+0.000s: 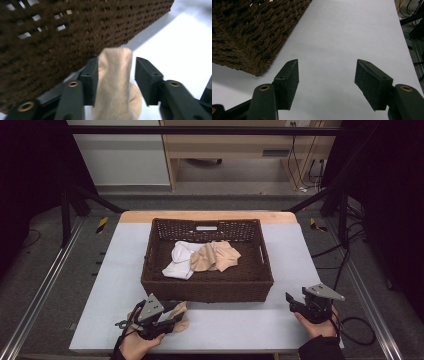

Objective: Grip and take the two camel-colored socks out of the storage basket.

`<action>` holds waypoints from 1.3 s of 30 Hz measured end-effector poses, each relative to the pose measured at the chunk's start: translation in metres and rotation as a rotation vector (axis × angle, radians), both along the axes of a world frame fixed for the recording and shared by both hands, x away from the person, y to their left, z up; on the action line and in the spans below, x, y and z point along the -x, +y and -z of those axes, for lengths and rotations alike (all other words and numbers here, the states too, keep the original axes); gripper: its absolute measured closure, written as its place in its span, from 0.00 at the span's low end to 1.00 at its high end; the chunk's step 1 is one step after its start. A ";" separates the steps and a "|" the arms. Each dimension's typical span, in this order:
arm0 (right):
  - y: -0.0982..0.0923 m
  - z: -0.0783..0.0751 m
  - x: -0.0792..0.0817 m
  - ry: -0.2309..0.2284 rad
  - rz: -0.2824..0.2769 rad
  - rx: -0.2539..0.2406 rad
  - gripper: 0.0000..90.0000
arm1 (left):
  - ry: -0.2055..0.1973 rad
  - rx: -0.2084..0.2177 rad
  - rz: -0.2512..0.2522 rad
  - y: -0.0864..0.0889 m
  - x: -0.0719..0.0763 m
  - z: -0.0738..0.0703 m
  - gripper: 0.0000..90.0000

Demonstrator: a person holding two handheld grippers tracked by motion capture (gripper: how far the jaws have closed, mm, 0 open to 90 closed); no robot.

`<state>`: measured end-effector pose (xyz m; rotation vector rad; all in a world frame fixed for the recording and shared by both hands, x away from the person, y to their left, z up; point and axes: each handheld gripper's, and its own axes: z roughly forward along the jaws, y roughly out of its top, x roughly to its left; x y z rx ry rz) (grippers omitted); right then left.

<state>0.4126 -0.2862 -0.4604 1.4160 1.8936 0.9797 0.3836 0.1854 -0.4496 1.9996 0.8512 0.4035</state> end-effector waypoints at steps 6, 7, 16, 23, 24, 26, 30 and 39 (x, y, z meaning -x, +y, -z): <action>0.000 0.000 0.000 -0.003 0.000 -0.002 0.40 | -0.033 0.021 -0.021 0.002 0.003 -0.012 0.51; 0.000 0.000 0.000 -0.003 0.000 -0.003 0.40 | -0.040 0.023 -0.025 0.002 0.004 -0.015 0.51; -0.001 -0.001 0.001 -0.012 0.007 -0.011 0.39 | -0.109 0.087 -0.079 0.009 0.001 -0.048 0.52; -0.001 -0.002 0.001 -0.025 0.009 -0.014 0.37 | -0.167 0.135 -0.118 0.014 -0.004 -0.070 0.56; -0.001 -0.002 0.001 -0.025 0.008 -0.013 0.37 | -0.169 0.143 -0.125 0.016 -0.005 -0.072 0.57; -0.001 -0.002 0.001 -0.025 0.006 -0.009 0.37 | -0.172 0.164 -0.139 0.017 -0.009 -0.078 0.57; -0.001 -0.002 0.001 -0.028 0.010 -0.012 0.37 | -0.188 0.191 -0.142 0.018 -0.016 -0.087 0.57; -0.002 -0.002 0.001 -0.029 0.012 -0.014 0.37 | -0.231 0.101 -0.131 -0.006 -0.037 -0.101 0.56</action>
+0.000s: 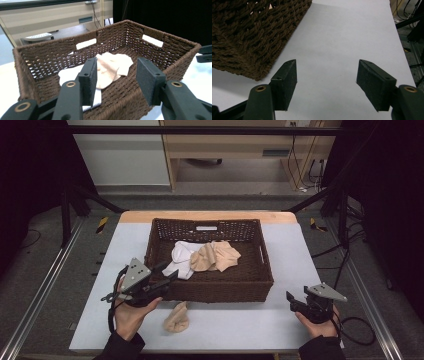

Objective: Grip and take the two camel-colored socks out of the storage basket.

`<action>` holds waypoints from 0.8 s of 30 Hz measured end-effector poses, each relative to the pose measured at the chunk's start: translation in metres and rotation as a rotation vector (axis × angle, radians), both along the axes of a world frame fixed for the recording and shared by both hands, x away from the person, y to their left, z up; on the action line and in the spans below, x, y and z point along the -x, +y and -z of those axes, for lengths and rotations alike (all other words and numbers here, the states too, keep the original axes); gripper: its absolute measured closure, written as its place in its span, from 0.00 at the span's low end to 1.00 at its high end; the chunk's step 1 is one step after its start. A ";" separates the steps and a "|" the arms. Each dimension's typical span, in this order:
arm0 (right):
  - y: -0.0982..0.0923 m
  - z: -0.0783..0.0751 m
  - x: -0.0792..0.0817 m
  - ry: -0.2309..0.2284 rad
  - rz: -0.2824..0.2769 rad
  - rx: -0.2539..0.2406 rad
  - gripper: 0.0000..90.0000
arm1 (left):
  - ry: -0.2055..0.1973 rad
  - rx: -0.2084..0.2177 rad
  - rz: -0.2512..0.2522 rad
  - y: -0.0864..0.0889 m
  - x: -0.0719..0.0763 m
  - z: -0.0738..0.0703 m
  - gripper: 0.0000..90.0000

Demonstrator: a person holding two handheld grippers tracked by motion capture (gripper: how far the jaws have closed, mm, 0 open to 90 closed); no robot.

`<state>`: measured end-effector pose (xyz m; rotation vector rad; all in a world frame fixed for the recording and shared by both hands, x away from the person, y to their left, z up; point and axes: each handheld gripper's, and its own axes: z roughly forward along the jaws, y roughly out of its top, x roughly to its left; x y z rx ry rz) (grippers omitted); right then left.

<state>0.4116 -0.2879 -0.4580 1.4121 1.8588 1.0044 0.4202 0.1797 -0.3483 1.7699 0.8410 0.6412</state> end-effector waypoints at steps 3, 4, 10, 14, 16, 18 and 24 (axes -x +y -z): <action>0.000 0.000 0.000 0.002 0.000 0.000 0.37 | 0.003 0.003 0.006 -0.005 -0.006 -0.005 0.56; 0.000 0.000 0.000 -0.001 -0.001 -0.001 0.37 | 0.007 -0.004 0.012 -0.010 -0.014 -0.010 0.55; 0.000 0.000 0.000 -0.001 -0.003 -0.003 0.37 | -0.003 -0.116 0.018 -0.028 -0.033 -0.021 0.60; -0.001 0.000 -0.001 -0.001 -0.002 -0.001 0.37 | 0.027 -0.072 0.021 -0.033 -0.043 -0.023 0.60; -0.001 0.000 -0.001 -0.002 -0.002 -0.001 0.37 | 0.040 -0.049 0.005 -0.039 -0.055 -0.028 0.59; -0.001 0.000 -0.001 -0.001 -0.003 -0.001 0.37 | 0.024 -0.074 -0.018 -0.045 -0.063 -0.030 0.59; -0.001 0.000 -0.002 0.000 -0.005 -0.006 0.37 | 0.021 -0.076 -0.041 -0.060 -0.081 -0.032 0.60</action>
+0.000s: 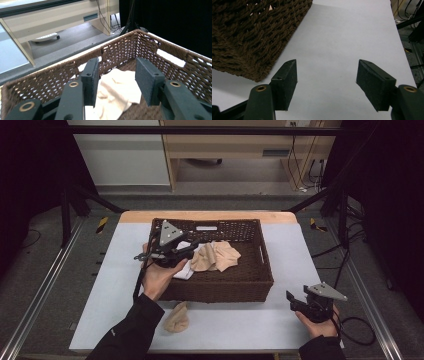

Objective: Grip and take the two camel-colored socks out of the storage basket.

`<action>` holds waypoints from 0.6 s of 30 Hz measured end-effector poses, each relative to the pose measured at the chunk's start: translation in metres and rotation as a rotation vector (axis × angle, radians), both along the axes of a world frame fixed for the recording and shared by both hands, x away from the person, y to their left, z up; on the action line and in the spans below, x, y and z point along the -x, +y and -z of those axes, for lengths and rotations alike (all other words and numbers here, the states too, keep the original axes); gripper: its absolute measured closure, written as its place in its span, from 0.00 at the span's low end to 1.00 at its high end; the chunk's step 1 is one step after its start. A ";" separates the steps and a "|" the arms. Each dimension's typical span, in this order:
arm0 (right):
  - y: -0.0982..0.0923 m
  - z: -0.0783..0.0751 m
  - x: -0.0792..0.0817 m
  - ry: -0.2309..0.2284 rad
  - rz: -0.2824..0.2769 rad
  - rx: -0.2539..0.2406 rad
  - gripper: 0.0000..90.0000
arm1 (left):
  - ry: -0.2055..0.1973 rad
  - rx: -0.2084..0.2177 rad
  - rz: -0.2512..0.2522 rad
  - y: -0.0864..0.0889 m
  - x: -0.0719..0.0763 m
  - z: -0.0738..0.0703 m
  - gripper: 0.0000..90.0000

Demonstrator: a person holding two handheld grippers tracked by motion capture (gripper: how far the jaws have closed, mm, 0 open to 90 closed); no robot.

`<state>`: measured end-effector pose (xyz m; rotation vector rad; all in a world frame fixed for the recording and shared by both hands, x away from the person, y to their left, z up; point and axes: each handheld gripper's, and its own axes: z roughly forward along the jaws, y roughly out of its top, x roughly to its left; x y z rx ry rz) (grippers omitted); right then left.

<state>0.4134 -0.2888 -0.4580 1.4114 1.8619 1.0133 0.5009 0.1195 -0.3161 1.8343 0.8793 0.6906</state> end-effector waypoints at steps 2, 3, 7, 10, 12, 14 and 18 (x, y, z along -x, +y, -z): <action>0.000 0.000 0.000 0.000 -0.001 -0.001 0.37 | 0.001 -0.007 -0.005 -0.007 -0.008 0.000 0.62; 0.000 0.000 0.000 0.000 -0.001 -0.002 0.37 | -0.002 -0.009 -0.006 -0.011 -0.012 0.000 0.62; 0.001 0.000 -0.001 -0.002 -0.004 -0.004 0.37 | 0.004 -0.011 -0.025 -0.027 -0.031 0.003 0.66; 0.001 0.000 -0.001 0.002 -0.004 -0.011 0.37 | 0.001 0.003 -0.031 -0.033 -0.039 0.007 0.66; 0.000 0.001 -0.002 0.000 -0.007 -0.007 0.37 | 0.009 0.020 -0.046 -0.039 -0.051 0.016 0.66; 0.001 0.001 -0.002 0.000 -0.006 -0.007 0.37 | 0.018 0.019 -0.052 -0.042 -0.056 0.021 0.66; 0.001 0.001 -0.002 0.002 -0.006 -0.013 0.38 | 0.038 0.012 -0.074 -0.049 -0.066 0.034 0.66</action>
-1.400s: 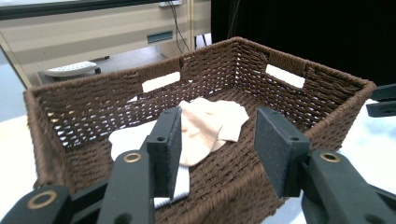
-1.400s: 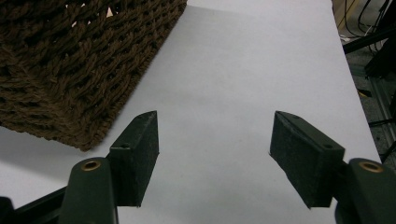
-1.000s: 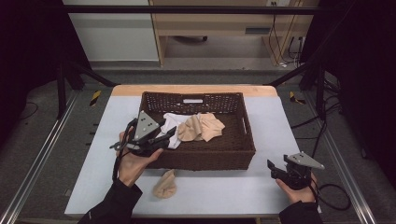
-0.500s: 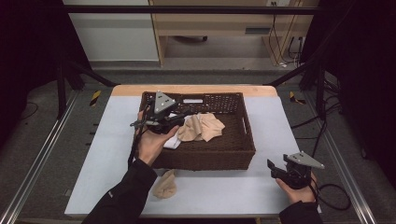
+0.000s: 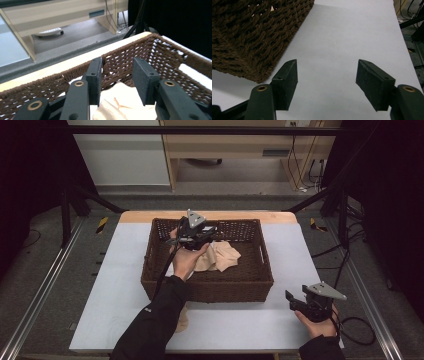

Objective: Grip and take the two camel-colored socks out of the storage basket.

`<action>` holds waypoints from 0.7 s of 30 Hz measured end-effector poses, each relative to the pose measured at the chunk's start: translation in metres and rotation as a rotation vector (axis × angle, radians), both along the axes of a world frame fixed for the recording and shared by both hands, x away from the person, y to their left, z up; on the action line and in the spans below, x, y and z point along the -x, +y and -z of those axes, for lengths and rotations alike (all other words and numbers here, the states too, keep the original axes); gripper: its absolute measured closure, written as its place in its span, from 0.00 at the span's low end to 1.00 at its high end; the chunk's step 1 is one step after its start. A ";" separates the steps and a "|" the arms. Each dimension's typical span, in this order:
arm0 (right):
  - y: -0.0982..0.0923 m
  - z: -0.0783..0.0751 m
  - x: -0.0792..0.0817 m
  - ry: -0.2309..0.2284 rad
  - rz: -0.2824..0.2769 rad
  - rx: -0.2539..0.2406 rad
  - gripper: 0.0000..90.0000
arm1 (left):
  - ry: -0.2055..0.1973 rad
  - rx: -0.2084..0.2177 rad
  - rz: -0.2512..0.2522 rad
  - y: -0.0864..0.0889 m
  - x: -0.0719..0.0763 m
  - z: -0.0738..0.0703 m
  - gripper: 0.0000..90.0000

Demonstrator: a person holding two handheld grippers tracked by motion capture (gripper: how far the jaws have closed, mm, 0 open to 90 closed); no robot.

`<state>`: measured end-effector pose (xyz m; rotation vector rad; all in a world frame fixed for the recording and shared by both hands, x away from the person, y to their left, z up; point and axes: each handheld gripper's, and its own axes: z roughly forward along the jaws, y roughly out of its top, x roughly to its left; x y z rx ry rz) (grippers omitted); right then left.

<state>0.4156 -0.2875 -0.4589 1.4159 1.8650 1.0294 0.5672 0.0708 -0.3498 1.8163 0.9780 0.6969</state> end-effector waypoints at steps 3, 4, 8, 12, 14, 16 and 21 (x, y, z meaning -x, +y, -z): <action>0.000 0.000 -0.001 -0.001 -0.003 0.004 0.38 | 0.023 -0.008 0.002 -0.008 -0.007 0.012 0.64; 0.000 0.000 -0.001 -0.001 -0.004 0.004 0.38 | 0.035 -0.018 0.006 -0.010 -0.009 0.015 0.63; 0.000 0.000 -0.001 0.000 -0.006 0.006 0.38 | 0.086 -0.043 0.006 -0.017 -0.016 0.030 0.60; 0.001 0.000 -0.001 0.002 -0.006 0.005 0.39 | 0.140 -0.045 0.004 -0.019 -0.020 0.037 0.56; 0.001 0.001 -0.001 0.004 -0.006 0.006 0.39 | 0.140 -0.057 -0.008 -0.019 -0.021 0.038 0.55; 0.001 0.000 -0.001 0.004 -0.007 0.008 0.39 | 0.177 -0.087 -0.006 -0.019 -0.023 0.044 0.52; 0.002 0.000 -0.001 0.006 -0.011 0.008 0.39 | 0.200 -0.094 -0.023 -0.016 -0.028 0.052 0.52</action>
